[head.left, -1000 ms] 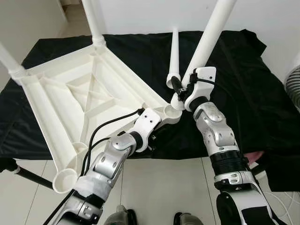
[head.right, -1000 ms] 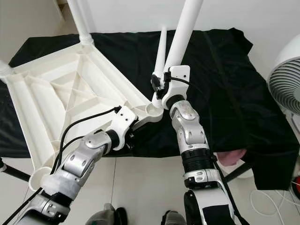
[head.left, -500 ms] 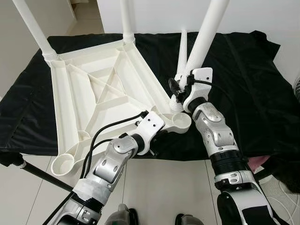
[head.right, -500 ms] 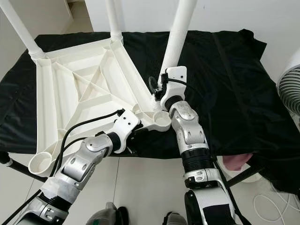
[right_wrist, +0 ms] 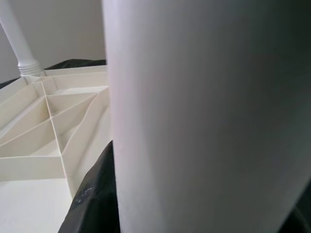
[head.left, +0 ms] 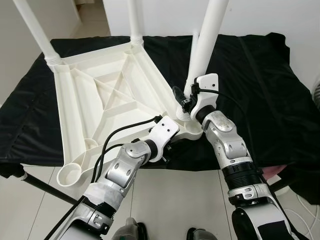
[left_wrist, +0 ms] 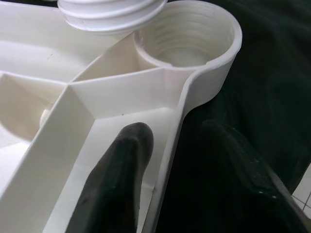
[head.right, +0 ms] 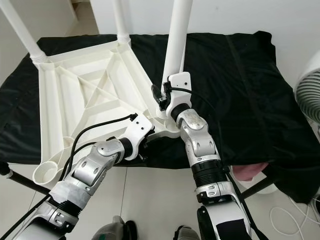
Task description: Building children table
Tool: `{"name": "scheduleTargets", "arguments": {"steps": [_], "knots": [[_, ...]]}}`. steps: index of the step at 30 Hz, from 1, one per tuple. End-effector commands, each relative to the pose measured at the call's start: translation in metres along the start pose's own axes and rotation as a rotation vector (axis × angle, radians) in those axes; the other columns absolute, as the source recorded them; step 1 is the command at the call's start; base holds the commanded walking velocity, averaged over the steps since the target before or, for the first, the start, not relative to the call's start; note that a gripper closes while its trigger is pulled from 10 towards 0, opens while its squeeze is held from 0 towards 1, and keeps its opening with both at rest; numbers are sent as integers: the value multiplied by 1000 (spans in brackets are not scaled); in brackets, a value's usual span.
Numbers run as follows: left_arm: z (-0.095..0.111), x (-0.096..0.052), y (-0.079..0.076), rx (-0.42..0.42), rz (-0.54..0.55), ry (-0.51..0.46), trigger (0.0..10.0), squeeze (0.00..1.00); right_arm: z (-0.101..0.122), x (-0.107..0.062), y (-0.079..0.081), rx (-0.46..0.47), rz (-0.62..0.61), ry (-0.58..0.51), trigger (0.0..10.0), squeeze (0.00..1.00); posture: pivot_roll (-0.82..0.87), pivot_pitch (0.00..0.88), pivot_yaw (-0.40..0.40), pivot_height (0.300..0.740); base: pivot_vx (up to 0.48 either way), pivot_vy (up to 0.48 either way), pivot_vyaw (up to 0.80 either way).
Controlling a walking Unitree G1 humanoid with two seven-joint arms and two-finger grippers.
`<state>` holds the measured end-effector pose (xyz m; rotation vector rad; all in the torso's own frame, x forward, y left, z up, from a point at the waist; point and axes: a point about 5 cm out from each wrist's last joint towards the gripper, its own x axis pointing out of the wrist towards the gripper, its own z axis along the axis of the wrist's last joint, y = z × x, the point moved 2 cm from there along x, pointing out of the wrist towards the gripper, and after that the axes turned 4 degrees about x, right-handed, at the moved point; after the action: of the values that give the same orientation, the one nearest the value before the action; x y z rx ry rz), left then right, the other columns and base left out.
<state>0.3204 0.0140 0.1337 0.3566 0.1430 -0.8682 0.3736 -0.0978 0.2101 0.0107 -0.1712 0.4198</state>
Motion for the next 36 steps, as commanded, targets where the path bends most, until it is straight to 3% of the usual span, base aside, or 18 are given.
{"name": "scheduleTargets", "arguments": {"steps": [1, 2, 16, 24, 26, 36], "knots": [[-6, -1, 7, -2, 42, 30, 10000, 1000, 0, -1, 3, 3, 7, -6, 10000, 0, -40, 96, 83, 740, 0, 0, 0], [-4, -1, 12, 18, 56, 30, 10000, 0, -1, -2, 1, 1, -3, -3, 10000, 0, -44, 91, 84, 740, 0, 0, 0], [1, -16, 22, 33, 73, -3, 10000, 0, -9, -14, 4, -21, 33, 6, 10000, 0, -37, 75, 70, 740, 0, 0, 0], [7, -22, 22, -8, 70, -45, 10000, 0, -13, -21, 6, -45, 57, 1, 10000, 0, -35, 82, 61, 740, 0, 0, 0], [16, -30, 17, -54, 49, -107, 10000, 0, -20, -29, 6, -65, 84, -1, 10000, 0, -32, 95, 54, 740, 0, 0, 0], [15, -44, 5, -51, -3, -141, 10000, 0, -28, -36, -2, -79, 69, -10, 10000, 0, -34, 110, 49, 740, 0, 0, 0]]}}
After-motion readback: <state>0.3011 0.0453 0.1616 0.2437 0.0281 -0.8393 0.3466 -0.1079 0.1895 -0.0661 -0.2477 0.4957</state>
